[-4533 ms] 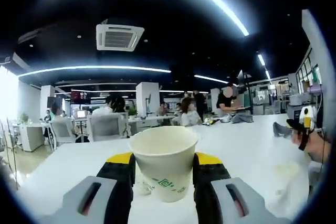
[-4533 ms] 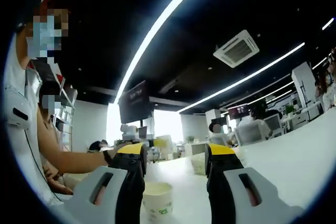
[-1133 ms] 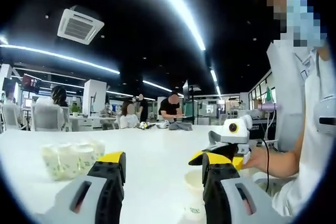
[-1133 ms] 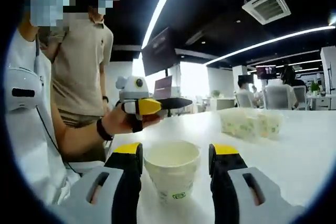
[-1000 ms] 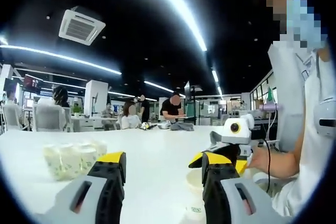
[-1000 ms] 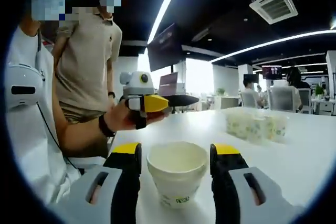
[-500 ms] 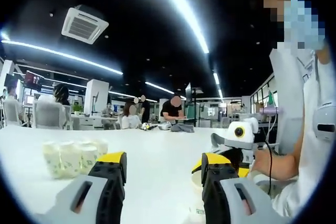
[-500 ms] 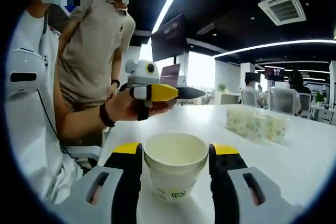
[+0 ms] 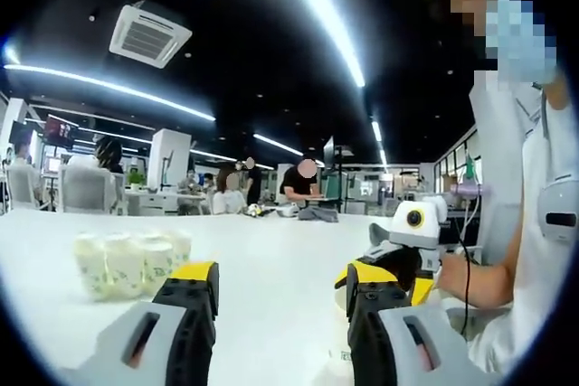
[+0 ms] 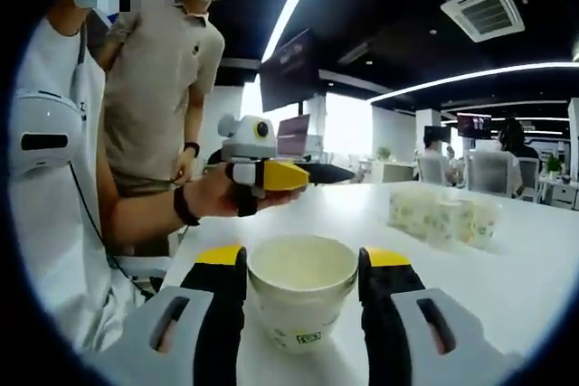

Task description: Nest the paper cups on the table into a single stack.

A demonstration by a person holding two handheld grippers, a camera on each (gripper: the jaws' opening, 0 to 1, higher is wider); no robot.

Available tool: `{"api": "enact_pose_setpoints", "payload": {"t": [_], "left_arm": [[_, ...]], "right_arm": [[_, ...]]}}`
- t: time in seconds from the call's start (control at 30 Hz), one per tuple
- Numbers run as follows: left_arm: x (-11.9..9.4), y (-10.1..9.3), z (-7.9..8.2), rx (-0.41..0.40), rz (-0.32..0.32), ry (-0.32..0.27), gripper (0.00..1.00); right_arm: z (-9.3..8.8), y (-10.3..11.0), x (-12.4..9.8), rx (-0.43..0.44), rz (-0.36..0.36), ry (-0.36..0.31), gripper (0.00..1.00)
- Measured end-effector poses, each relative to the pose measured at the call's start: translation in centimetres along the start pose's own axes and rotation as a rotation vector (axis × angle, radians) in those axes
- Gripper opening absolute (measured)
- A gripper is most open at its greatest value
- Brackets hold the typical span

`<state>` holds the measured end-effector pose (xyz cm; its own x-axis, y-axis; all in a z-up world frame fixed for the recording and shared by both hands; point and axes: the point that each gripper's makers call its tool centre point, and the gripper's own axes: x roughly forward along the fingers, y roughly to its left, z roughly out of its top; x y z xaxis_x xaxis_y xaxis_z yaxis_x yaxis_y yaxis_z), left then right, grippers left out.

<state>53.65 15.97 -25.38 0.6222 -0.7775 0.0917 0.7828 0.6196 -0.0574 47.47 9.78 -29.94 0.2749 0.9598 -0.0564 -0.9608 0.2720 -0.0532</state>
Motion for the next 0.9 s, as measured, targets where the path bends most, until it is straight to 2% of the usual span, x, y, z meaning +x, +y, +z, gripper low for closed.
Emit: {"api": "enact_pose_setpoints", "payload": {"t": [0.13,0.23,0.4,0.5,0.6,0.77,0.9], "left_arm": [[0.1,0.1,0.2,-0.003,0.0,-0.009,0.61],[0.3,0.1,0.3,-0.003,-0.002,-0.012,0.61],[0.3,0.1,0.2,-0.002,-0.008,-0.014,0.61],[0.6,-1.1,-0.2,-0.003,-0.009,-0.014,0.61],[0.7,-1.3,-0.3,-0.004,-0.013,-0.013,0.61],[0.6,-1.7,-0.1,0.004,-0.007,-0.014,0.61],[0.3,-1.7,-0.1,0.007,0.004,-0.013,0.61]], "right_arm": [[0.9,0.1,0.0,-0.003,0.004,-0.018,0.54],[0.4,0.0,0.2,-0.031,-0.005,0.013,0.5],[0.3,-0.1,0.1,-0.035,-0.012,0.013,0.5],[0.3,-0.1,0.1,-0.037,-0.017,0.017,0.5],[0.3,0.0,0.1,-0.036,-0.015,0.018,0.5],[2.0,0.0,-0.7,0.01,0.006,-0.056,0.52],[3.3,-1.0,-1.8,0.037,-0.003,-0.109,0.52]]}}
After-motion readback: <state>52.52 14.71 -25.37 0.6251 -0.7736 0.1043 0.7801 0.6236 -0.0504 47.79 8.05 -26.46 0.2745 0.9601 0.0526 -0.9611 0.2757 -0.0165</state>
